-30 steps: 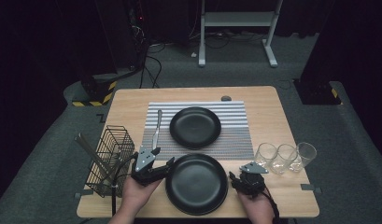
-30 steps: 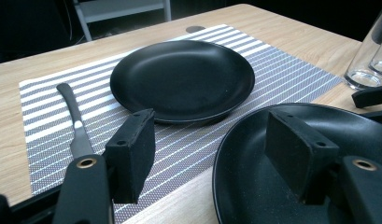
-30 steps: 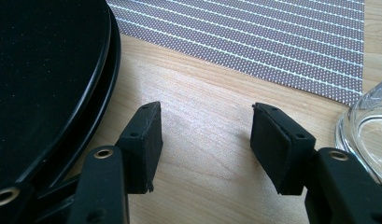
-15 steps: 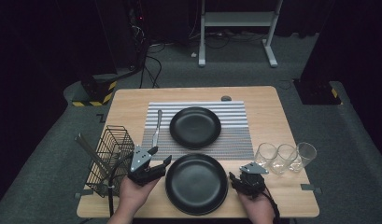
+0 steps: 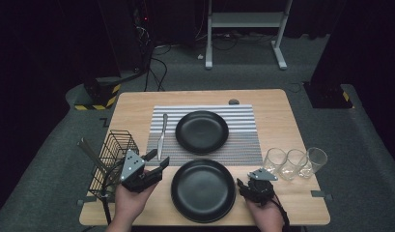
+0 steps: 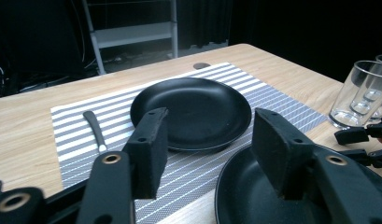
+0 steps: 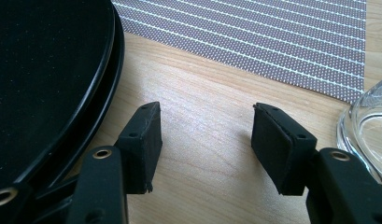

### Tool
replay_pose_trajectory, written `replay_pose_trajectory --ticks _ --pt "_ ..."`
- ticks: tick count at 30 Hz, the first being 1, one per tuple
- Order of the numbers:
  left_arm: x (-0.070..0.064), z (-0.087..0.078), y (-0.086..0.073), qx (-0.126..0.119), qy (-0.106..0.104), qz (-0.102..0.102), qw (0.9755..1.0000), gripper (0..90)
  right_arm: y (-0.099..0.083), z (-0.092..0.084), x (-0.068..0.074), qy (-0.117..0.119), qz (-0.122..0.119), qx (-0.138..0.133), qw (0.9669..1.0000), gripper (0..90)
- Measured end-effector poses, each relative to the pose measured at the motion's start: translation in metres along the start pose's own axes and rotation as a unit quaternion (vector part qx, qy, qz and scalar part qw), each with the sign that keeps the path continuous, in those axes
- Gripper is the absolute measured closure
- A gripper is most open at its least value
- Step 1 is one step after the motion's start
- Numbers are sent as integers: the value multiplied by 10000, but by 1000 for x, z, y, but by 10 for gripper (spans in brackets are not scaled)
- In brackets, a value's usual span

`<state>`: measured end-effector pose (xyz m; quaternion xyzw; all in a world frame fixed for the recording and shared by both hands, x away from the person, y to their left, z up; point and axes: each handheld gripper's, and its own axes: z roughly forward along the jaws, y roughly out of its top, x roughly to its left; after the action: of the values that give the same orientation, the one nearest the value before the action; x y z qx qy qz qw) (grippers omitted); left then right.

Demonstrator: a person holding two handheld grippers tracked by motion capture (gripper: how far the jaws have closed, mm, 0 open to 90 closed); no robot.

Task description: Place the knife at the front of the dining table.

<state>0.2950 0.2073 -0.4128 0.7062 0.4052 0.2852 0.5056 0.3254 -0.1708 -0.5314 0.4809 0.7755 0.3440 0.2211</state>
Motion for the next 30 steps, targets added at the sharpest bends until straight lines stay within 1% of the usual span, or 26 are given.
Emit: replay_pose_trajectory --ticks 4,6,8,9,10,14,15,17,20,23,26,30 --pt "4 -4 1 -23 57 -2 10000 511 0 0 0 0 1 0 10000 427" --pt "4 -6 1 -155 132 27 9998 586 0 0 0 1 0 0 10000 427" --pt "5 -9 3 -199 161 1 9997 607 0 0 0 3 -2 0 10000 426" --pt "5 -10 4 -234 190 17 9995 632 0 0 0 5 -3 0 10000 426" --pt "5 -12 5 -263 253 22 9993 641 0 0 0 10 -9 -2 10000 426" --pt "9 -19 8 -351 370 50 9987 768 0 0 0 16 -17 -3 10000 427" --pt "10 -22 9 -368 435 64 9984 788 0 0 0 16 -19 -2 10000 426" --pt "13 -25 10 -417 466 -1 9980 811 0 0 0 16 -18 -3 10000 427" --pt "17 -29 11 -432 533 -27 9976 853 0 0 0 16 -18 -3 10000 426" --pt "20 -31 12 -432 525 -52 9977 894 0 0 0 15 -19 -2 10000 427" --pt "22 -34 13 -438 534 -87 9976 897 0 0 0 15 -18 -2 10000 427" --pt "25 -38 14 -486 599 -96 9970 897 0 0 0 17 -18 -2 10000 427"
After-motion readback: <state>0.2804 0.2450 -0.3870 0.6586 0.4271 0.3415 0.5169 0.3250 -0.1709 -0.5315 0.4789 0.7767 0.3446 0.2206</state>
